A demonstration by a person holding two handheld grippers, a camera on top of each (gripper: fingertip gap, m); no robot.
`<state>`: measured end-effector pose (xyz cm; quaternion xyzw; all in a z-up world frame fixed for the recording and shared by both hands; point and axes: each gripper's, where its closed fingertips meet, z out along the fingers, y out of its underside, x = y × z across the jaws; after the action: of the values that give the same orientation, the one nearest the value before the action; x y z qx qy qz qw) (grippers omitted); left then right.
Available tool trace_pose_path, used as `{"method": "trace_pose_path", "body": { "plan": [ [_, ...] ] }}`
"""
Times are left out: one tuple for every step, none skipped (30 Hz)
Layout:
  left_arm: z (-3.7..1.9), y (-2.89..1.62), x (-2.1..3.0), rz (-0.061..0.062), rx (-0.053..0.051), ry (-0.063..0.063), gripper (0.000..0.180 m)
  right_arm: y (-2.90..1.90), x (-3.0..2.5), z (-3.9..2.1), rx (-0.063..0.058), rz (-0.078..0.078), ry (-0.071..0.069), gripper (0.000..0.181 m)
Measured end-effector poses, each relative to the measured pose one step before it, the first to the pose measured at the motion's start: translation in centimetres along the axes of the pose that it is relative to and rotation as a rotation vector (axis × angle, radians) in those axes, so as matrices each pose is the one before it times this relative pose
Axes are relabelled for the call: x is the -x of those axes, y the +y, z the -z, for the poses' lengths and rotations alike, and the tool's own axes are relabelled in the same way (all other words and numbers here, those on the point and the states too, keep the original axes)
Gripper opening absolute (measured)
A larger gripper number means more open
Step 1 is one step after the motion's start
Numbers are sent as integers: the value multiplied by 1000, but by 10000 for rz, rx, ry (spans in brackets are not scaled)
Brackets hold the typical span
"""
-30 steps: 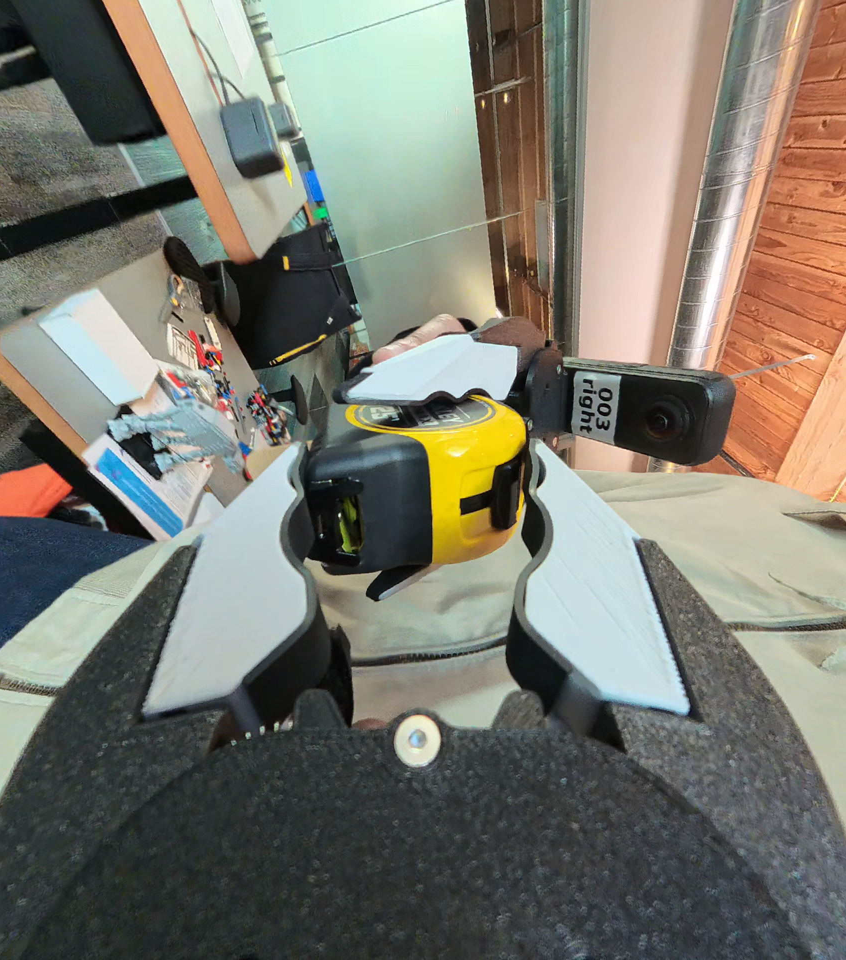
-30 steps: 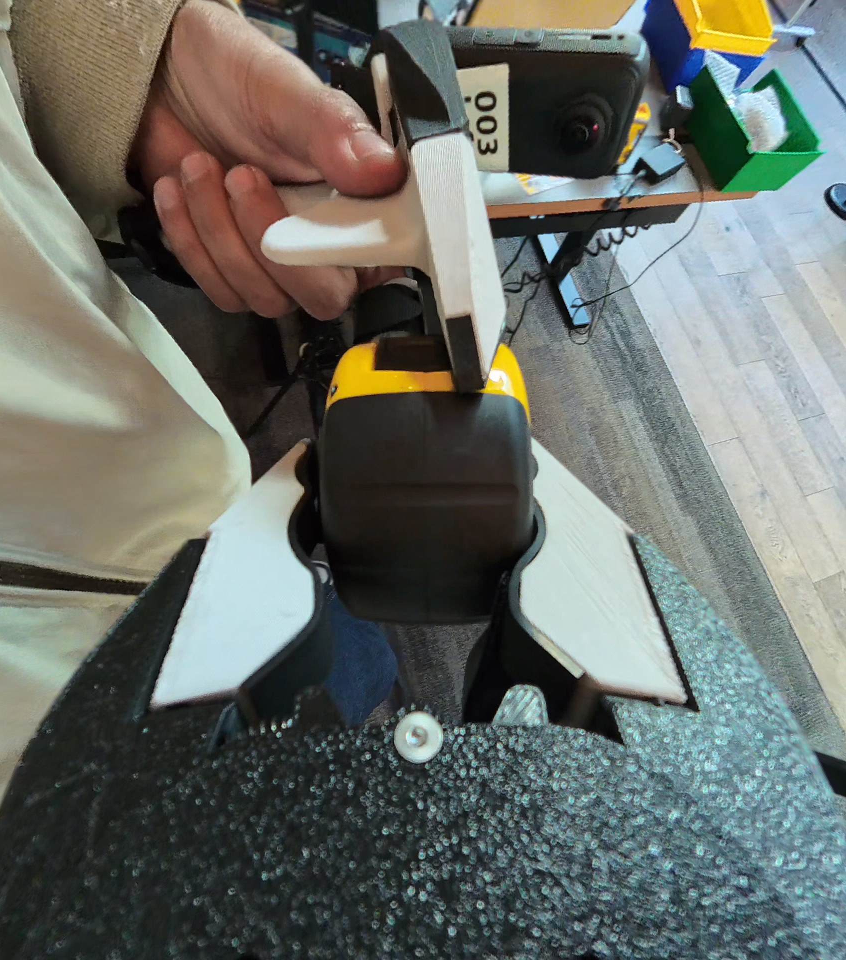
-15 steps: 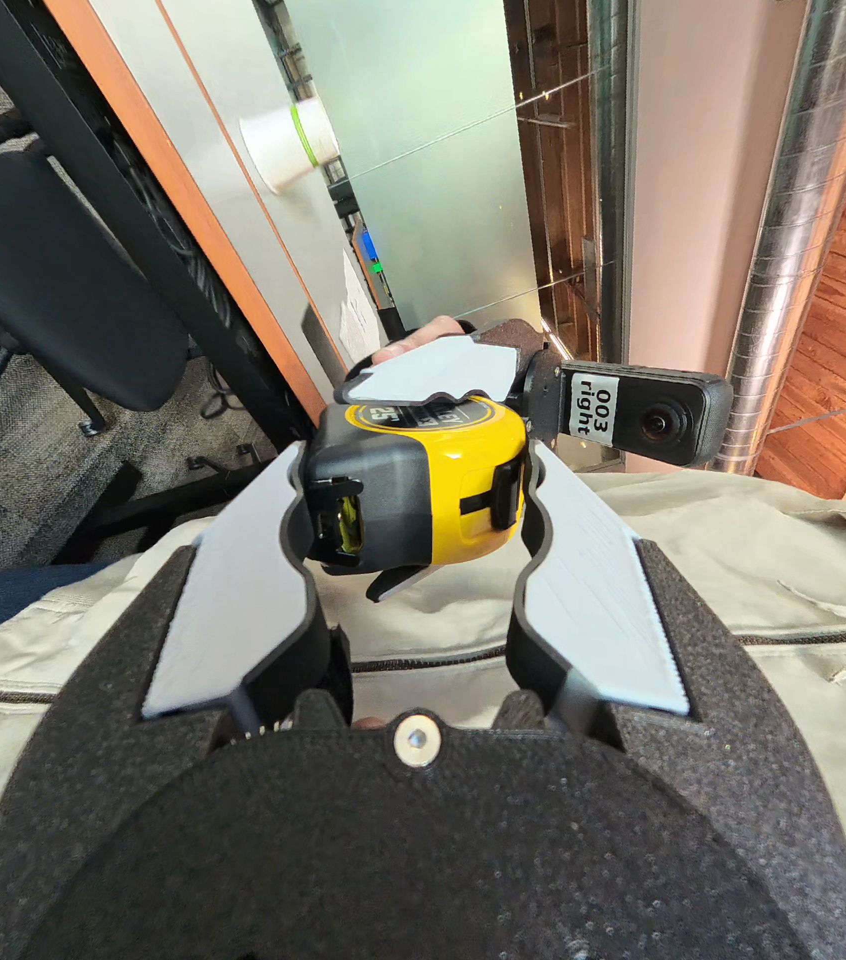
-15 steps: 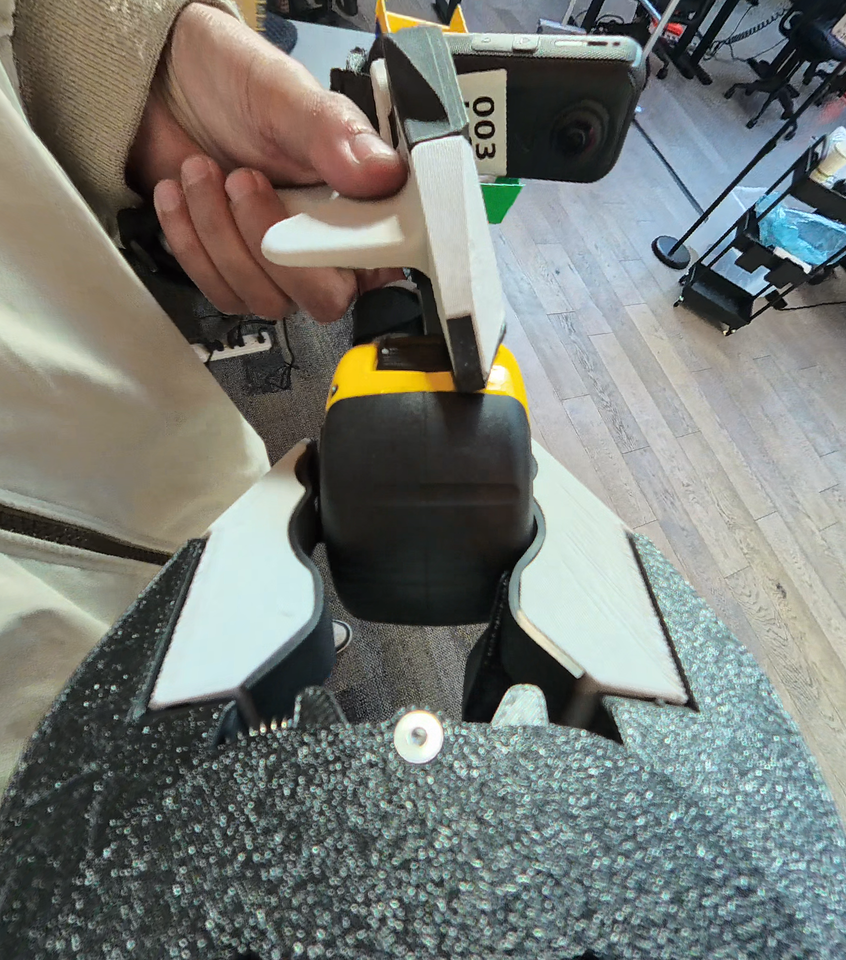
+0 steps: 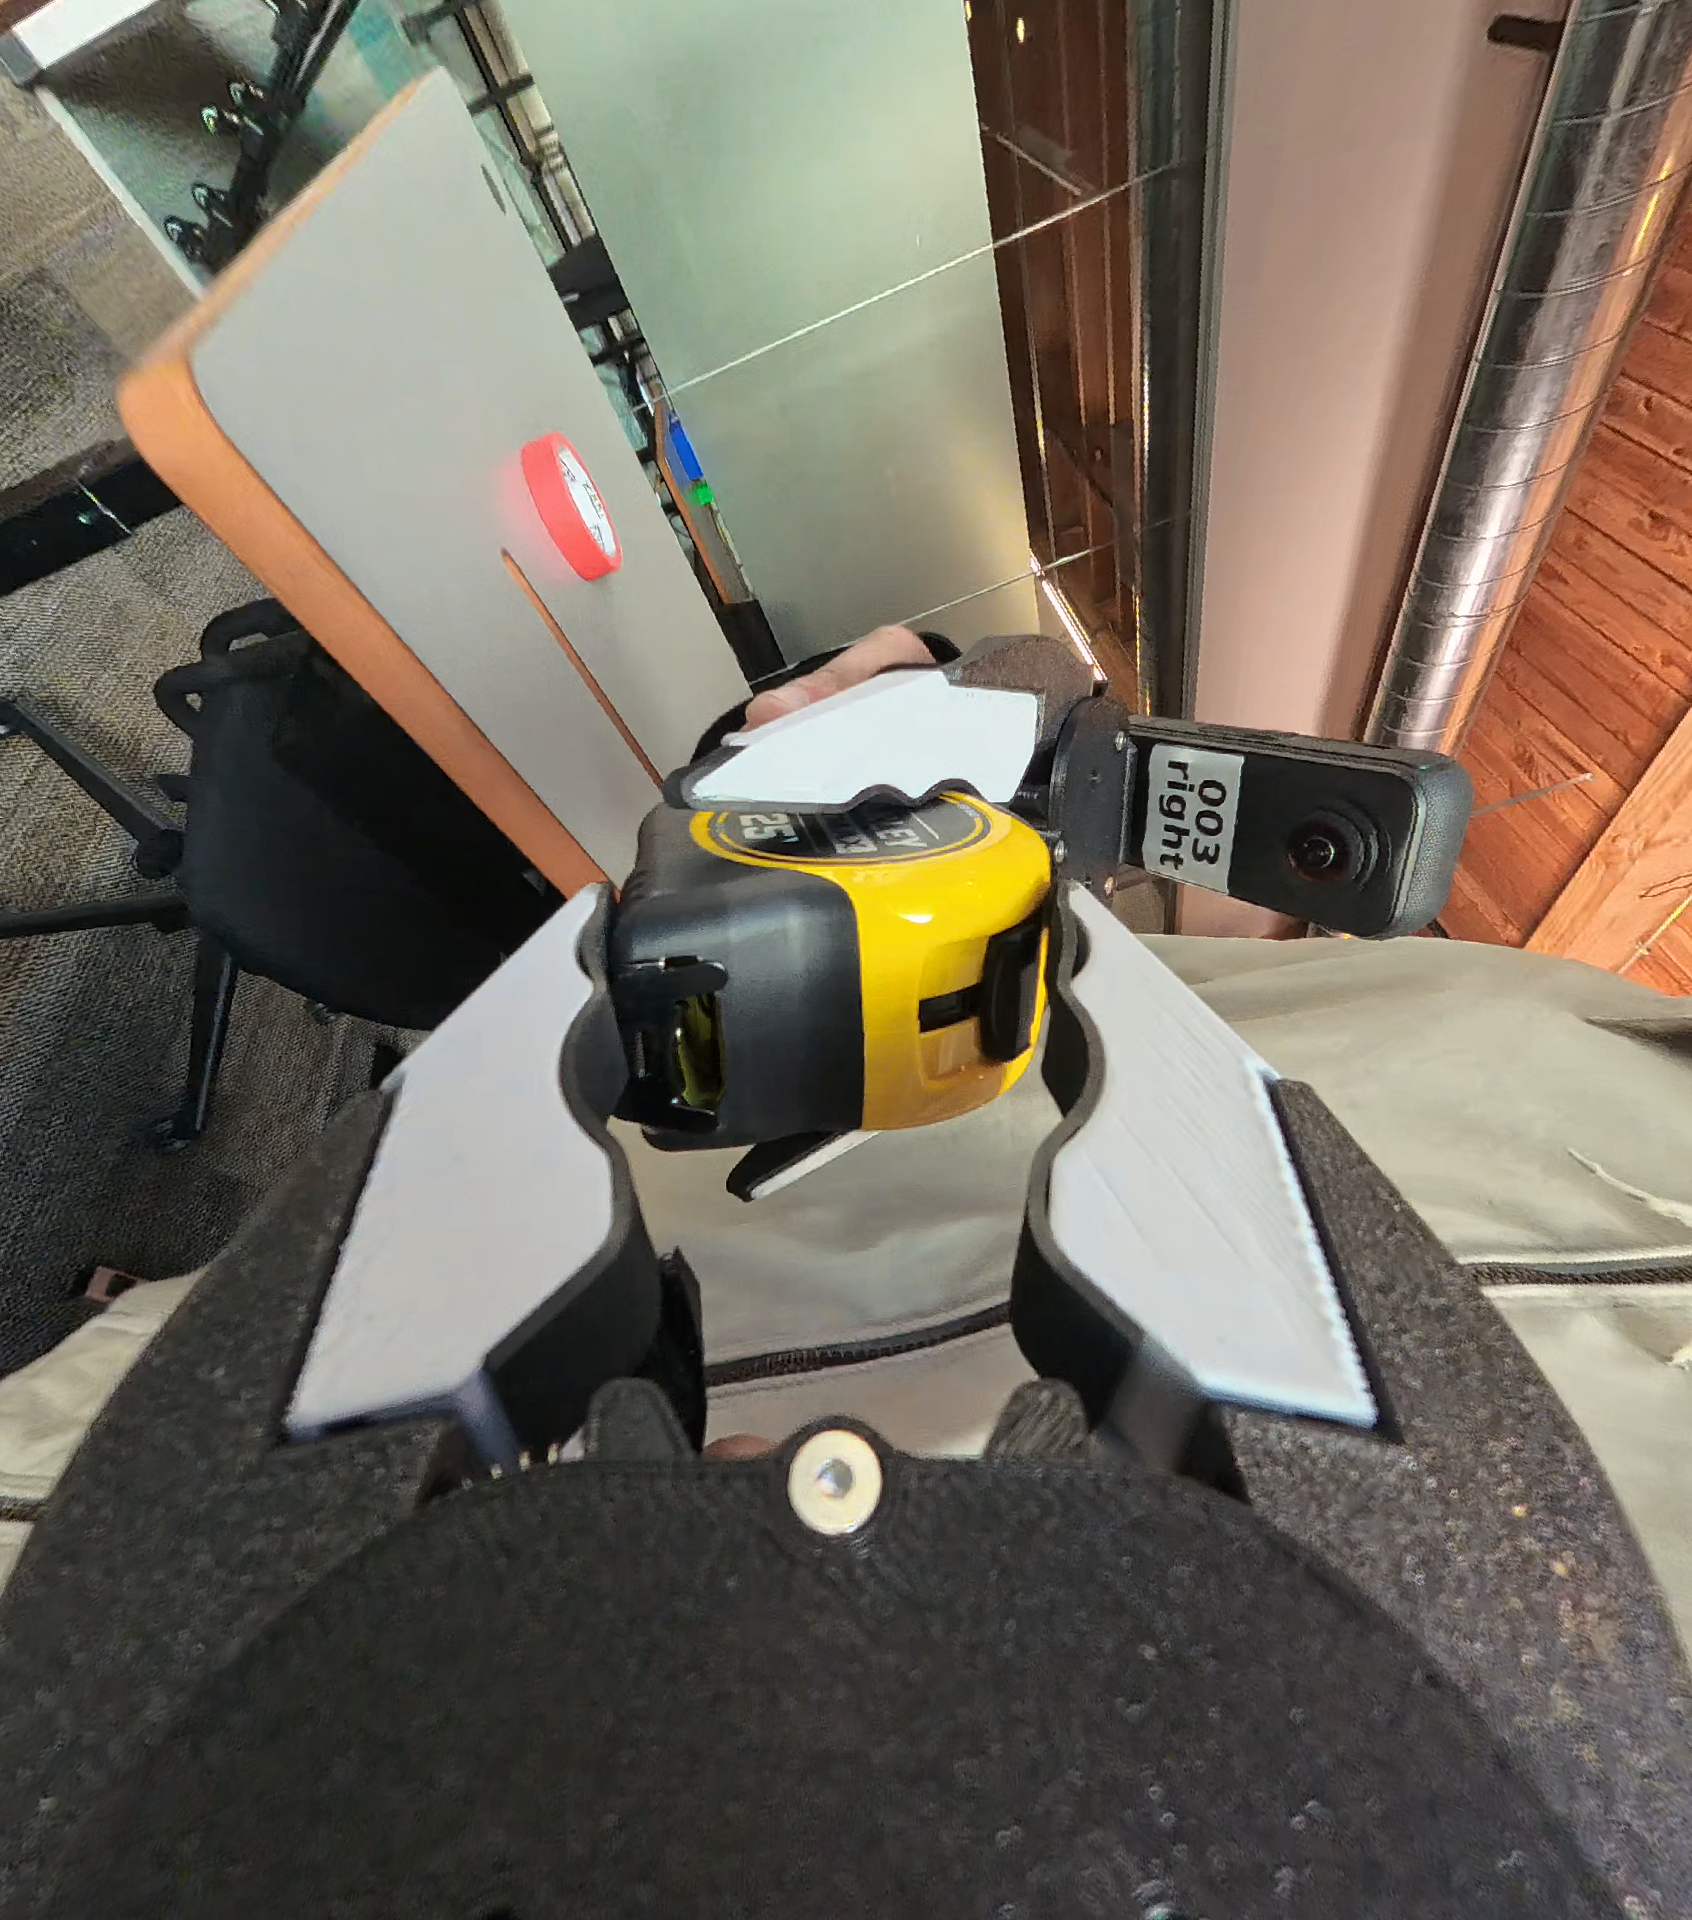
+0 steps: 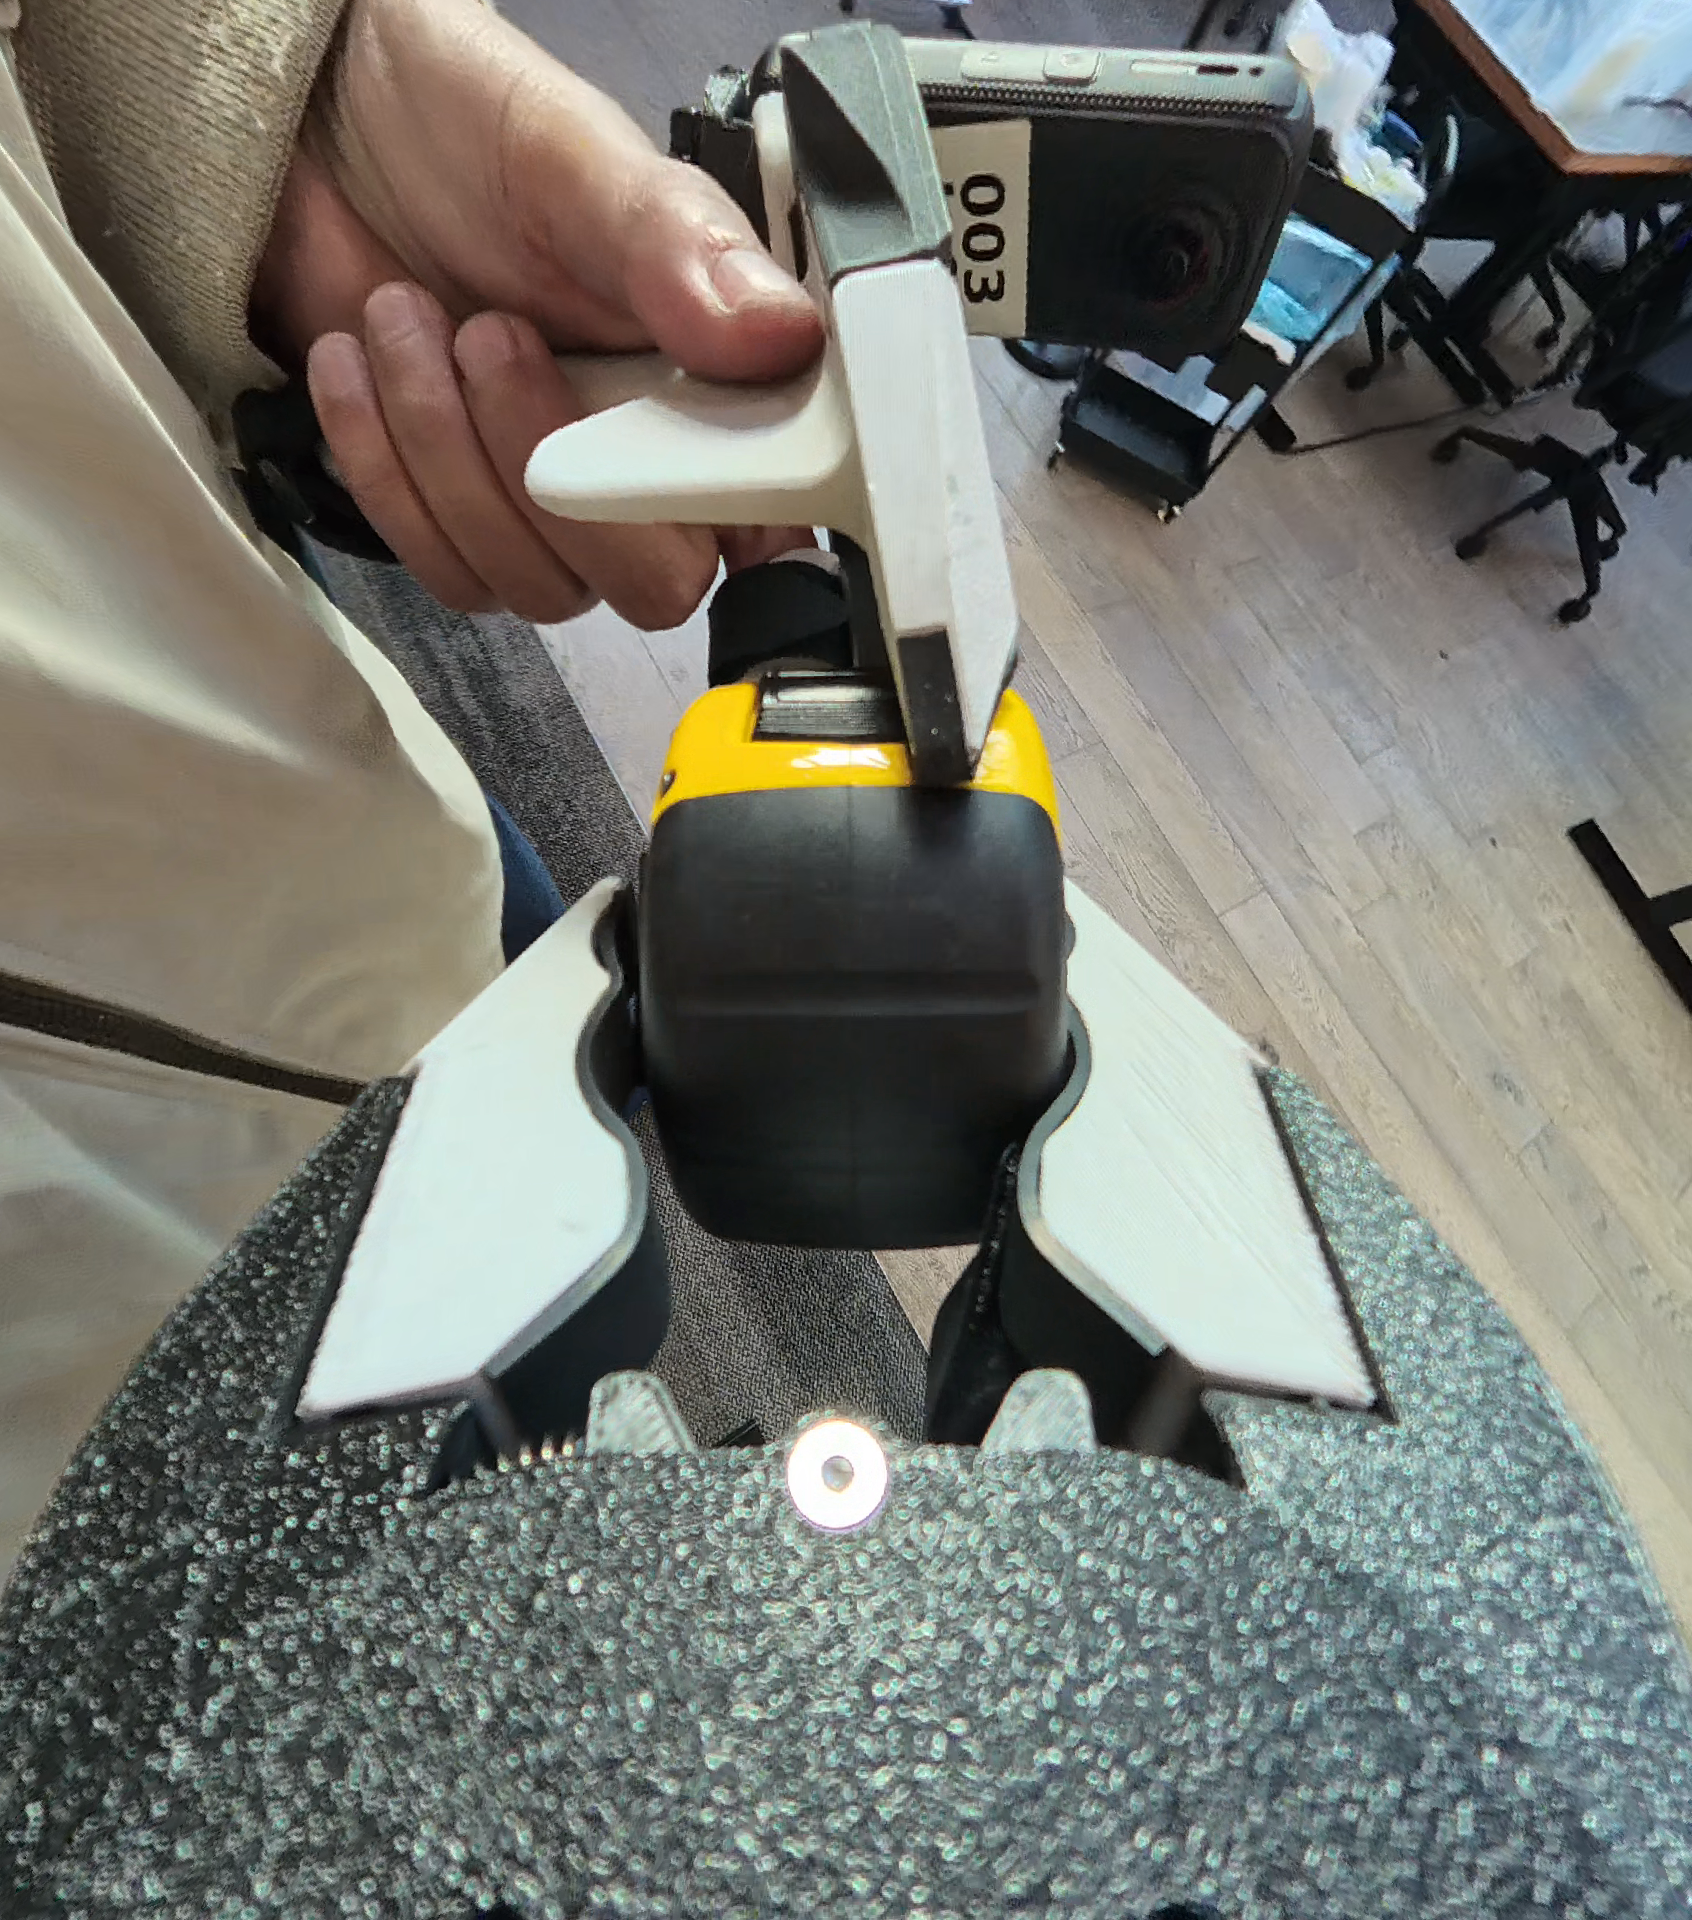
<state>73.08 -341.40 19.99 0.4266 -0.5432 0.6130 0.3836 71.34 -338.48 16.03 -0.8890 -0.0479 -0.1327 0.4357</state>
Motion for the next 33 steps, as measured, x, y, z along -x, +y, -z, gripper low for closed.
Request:
{"method": "trace_pose_path", "body": {
  "plan": [
    [153,-3396,689,79,266,74,81,7,-3452,-873,159,-395,160,76],
    [114,-3303,407,59,323,213,82,-295,-3336,-542,87,-195,231,76],
    [106,-3175,406,60,373,251,82,-290,-3298,-659,106,-151,275,75],
    [74,-3166,568,76,399,164,81,14,-3257,-584,200,-235,254,76],
    [11,-3094,679,40,397,82,81,121,-3207,-699,156,-231,262,76],
    [-54,-2985,762,3,386,47,82,154,-3159,-706,60,-220,256,76],
    [25,-2972,895,-8,353,49,82,341,-3094,-673,18,-240,253,76],
    [33,-2931,1069,10,309,61,82,345,-3087,-877,18,-237,270,76],
    [23,-2942,1257,45,276,59,82,511,-3076,-990,42,-248,266,76],
    [7,-2968,1458,71,238,36,82,634,-3062,-1092,39,-289,237,76],
    [48,-2953,1450,50,205,19,82,636,-3044,-1196,10,-301,212,76],
    [37,-2948,1467,-16,201,27,82,719,-3111,-1142,-39,-208,221,76],
    [15,-2928,1502,-36,215,33,82,603,-3091,-1197,-53,-116,229,76],
    [-14,-3048,1570,-39,203,-1,82,653,-3144,-1252,-38,-115,203,76],
    [-95,-3205,1626,-39,178,-37,82,669,-3260,-1238,-24,-106,182,76],
    [-49,-3125,1426,-7,174,-28,82,598,-3222,-1155,-22,-81,156,76],
    [-127,-3161,1258,32,169,5,82,458,-3287,-965,-59,-56,127,76],
    [-156,-3255,1115,145,139,7,81,372,-3311,-844,-43,-139,63,76],
    [-164,-3301,916,191,115,-2,81,380,-3276,-724,102,-289,-8,76],
    [-218,-3243,582,154,167,71,81,2,-3320,-526,86,-189,25,76],
    [-197,-3254,385,62,225,103,81,-214,-3241,-353,-42,-57,103,75],
    [-236,-3194,389,-16,227,16,81,-135,-3371,-307,-66,-78,122,75],
    [-350,-3306,480,-50,210,-80,81,-28,-3248,-434,-38,-91,110,75],
    [-130,-3165,574,-64,179,-85,82,80,-3219,-491,-2,-34,119,75],
    [-181,-3148,664,-24,135,-17,82,176,-3204,-477,61,-23,100,75],
    [-217,-3174,729,34,85,73,82,243,-3205,-468,101,-76,94,75],
    [-269,-3169,774,33,65,137,81,226,-3235,-478,43,-111,119,75],
    [-297,-3195,820,5,98,133,82,243,-3319,-593,23,-97,139,75],
    [-291,-3294,986,-28,127,90,81,457,-3340,-689,95,-92,176,75],
    [-298,-3447,1123,-78,146,70,81,489,-3692,-843,92,-93,213,75],
    [-254,-3242,1137,-128,171,88,81,462,-3401,-825,27,-73,228,75],
    [-224,-3224,1226,-128,200,110,81,515,-3409,-906,49,-27,247,75],
    [-165,-3238,1321,-96,210,114,81,568,-3549,-1095,103,-13,246,75]
  ]
}}
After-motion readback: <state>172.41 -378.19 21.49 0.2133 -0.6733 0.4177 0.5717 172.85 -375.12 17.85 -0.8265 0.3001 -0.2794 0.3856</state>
